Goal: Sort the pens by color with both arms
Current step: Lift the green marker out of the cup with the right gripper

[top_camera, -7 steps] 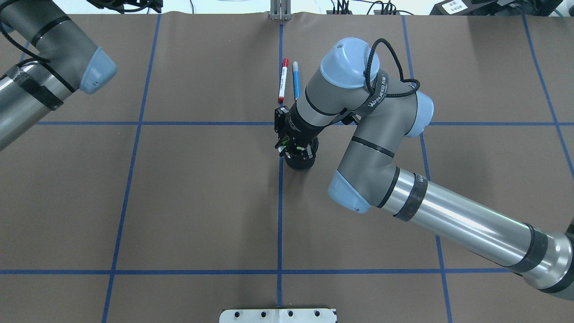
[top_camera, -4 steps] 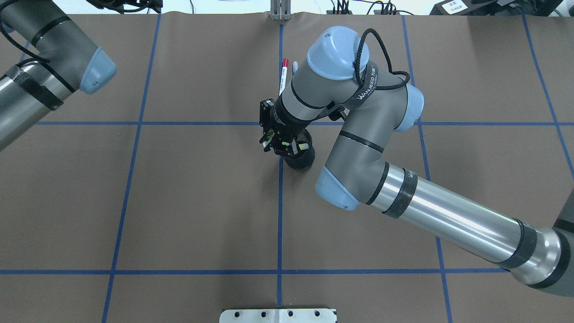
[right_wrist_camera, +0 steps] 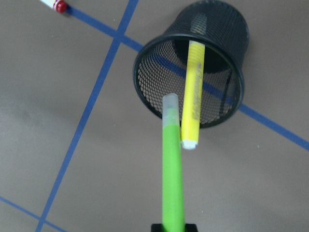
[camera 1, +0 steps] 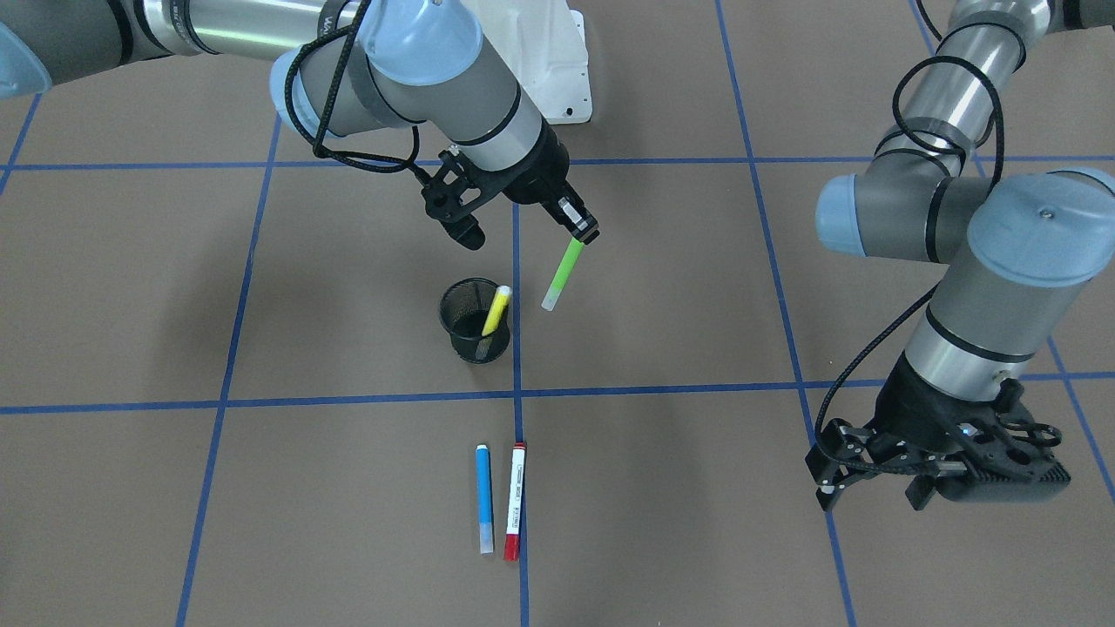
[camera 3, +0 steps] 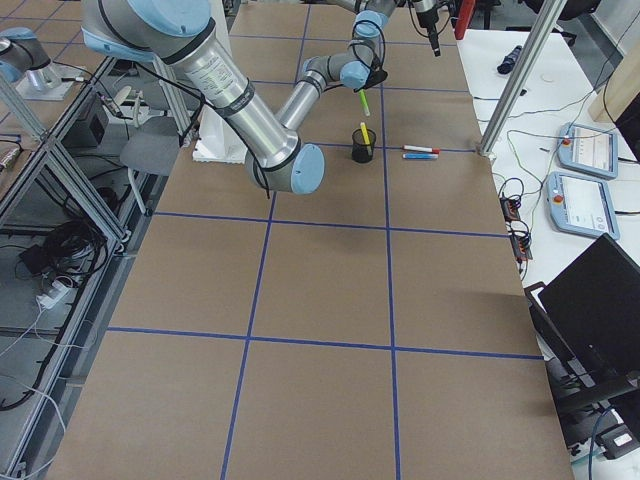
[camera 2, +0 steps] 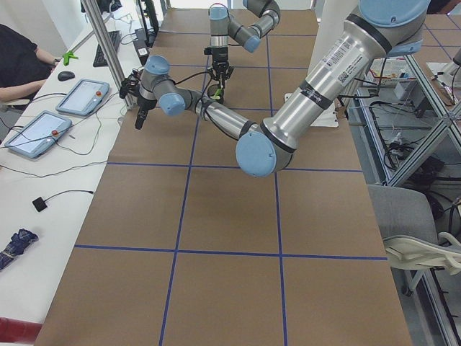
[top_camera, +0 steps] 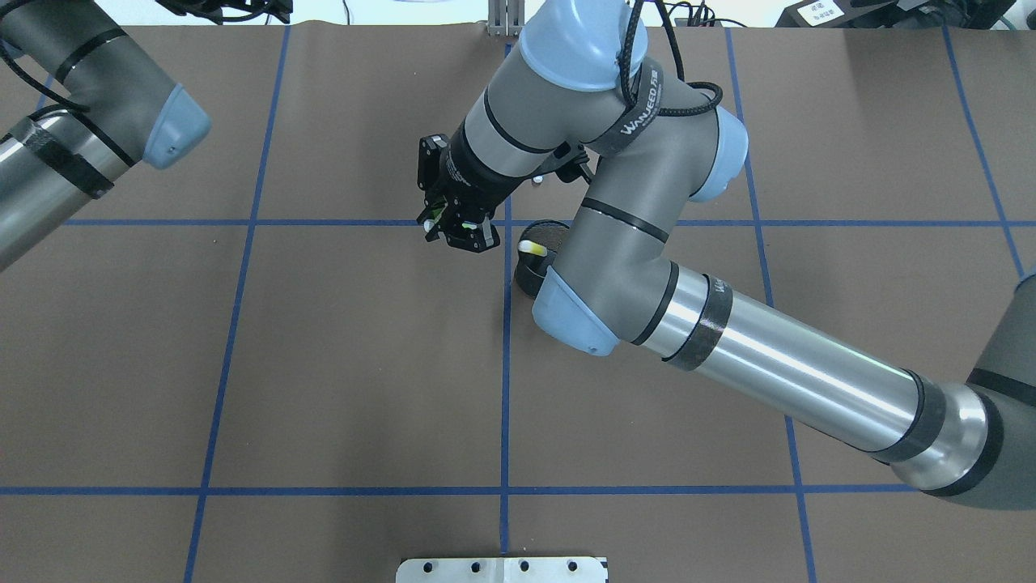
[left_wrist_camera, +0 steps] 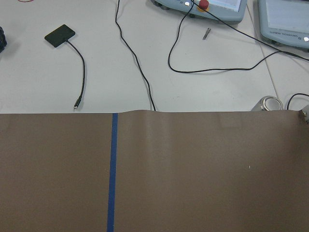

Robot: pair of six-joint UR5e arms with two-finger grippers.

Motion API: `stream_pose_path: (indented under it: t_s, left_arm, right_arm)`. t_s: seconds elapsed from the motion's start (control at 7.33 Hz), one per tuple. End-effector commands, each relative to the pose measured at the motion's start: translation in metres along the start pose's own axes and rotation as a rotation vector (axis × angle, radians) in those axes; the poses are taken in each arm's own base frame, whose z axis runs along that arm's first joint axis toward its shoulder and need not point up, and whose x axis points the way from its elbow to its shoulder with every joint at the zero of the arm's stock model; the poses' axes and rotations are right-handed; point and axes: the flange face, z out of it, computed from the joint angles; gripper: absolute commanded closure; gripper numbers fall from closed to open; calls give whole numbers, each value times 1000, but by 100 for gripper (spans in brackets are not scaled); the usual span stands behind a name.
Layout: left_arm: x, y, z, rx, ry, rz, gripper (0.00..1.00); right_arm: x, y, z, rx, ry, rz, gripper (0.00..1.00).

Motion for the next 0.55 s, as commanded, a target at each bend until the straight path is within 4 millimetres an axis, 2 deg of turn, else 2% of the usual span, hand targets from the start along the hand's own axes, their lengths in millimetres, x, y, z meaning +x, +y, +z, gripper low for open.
stream_pose_path:
  t_s: [0.0,0.14,0.27,0.41]
  left_arm:
    - [2,-1,-2,1,4,1,0]
    - [2,-1,-2,1,4,1,0]
    - [2,-1,-2,1,4,-2,0]
    - [2,-1,-2,1,4,0,0]
  right_arm:
    - [-12,-32,-26,16,-9,29,100]
    - [-19,-54,-43,19,-10,46,100]
    - [-29,-56,-61,6,-20,37,100]
    - [-34,-50,-68,1,-33,12,100]
